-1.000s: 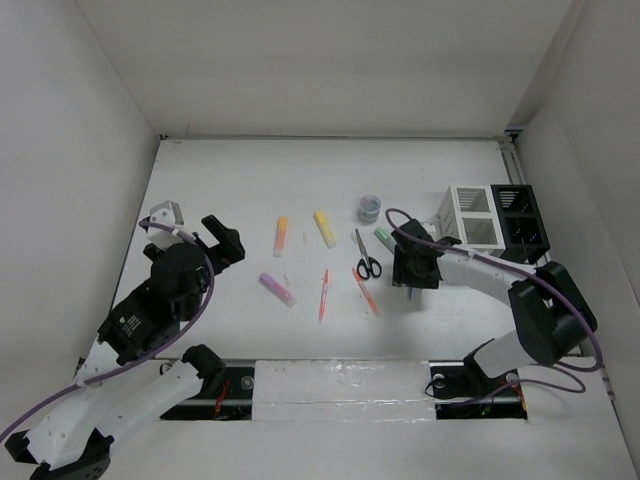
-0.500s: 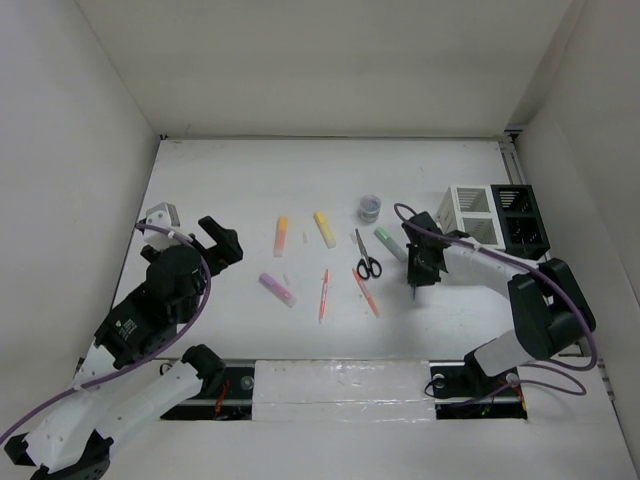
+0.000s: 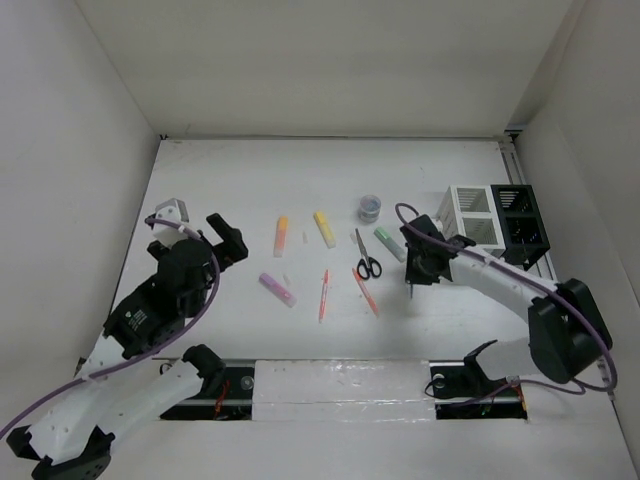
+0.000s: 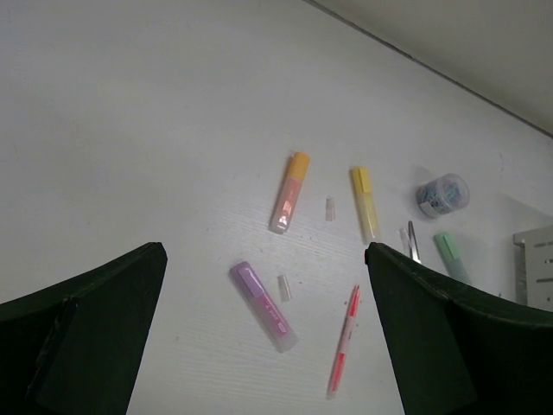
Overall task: Sort the stationery into containers
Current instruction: Pick up the pen from the center of the board, then close the pen cap on the pen.
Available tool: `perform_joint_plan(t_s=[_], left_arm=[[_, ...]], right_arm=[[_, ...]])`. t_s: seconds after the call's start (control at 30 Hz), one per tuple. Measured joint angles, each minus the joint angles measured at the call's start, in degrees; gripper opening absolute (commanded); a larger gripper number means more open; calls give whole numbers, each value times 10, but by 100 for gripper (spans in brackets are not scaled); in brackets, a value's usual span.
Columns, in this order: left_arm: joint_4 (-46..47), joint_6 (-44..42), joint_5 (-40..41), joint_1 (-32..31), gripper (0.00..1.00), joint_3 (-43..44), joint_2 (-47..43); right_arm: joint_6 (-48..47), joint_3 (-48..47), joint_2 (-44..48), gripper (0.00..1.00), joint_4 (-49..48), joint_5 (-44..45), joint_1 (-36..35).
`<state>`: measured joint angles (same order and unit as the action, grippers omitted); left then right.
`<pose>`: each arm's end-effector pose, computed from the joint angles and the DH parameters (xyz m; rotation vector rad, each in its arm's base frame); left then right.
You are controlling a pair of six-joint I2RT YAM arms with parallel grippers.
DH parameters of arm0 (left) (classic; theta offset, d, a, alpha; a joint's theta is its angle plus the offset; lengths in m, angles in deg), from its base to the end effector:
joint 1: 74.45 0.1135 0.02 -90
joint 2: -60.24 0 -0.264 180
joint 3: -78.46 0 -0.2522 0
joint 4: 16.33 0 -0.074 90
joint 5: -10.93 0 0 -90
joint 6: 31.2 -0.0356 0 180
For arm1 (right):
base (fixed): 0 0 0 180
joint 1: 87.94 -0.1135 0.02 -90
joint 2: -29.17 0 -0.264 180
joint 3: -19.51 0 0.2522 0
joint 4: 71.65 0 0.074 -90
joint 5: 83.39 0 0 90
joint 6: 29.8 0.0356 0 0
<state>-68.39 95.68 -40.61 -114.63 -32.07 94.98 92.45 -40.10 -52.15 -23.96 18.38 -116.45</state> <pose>0.0965 -0.0525 0.3773 -0.4010 1.7735 -0.3263 0.2256 0.1143 0.1793 0.1402 2.7262 0.0081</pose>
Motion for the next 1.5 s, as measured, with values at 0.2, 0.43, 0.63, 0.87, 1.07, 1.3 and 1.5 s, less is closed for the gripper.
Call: perform_joint_plan(t_s=[0.2,0.43,0.63,0.87,1.07,1.3,1.5], left_arm=[[0,4,-21,0,100,18,94],[41,74,-76,1,100,35,226],[63,115,-111,1,100,92,405],[82,121,-158,0,100,113,533],[103,103,-176,0,94,168,595],[121,89,-179,1,72,188,659],[124,81,-184,7,66,190,710]], right_arm=[[14,-14,131,0,25,44,-33],[-24,-21,226,0,27,55,-61],[-71,-20,259,0,24,42,-71],[-92,-3,317,0,11,19,-110],[-97,4,335,0,0,15,-135],[-98,7,346,0,-1,16,-152],[-96,7,359,0,-1,18,-162]])
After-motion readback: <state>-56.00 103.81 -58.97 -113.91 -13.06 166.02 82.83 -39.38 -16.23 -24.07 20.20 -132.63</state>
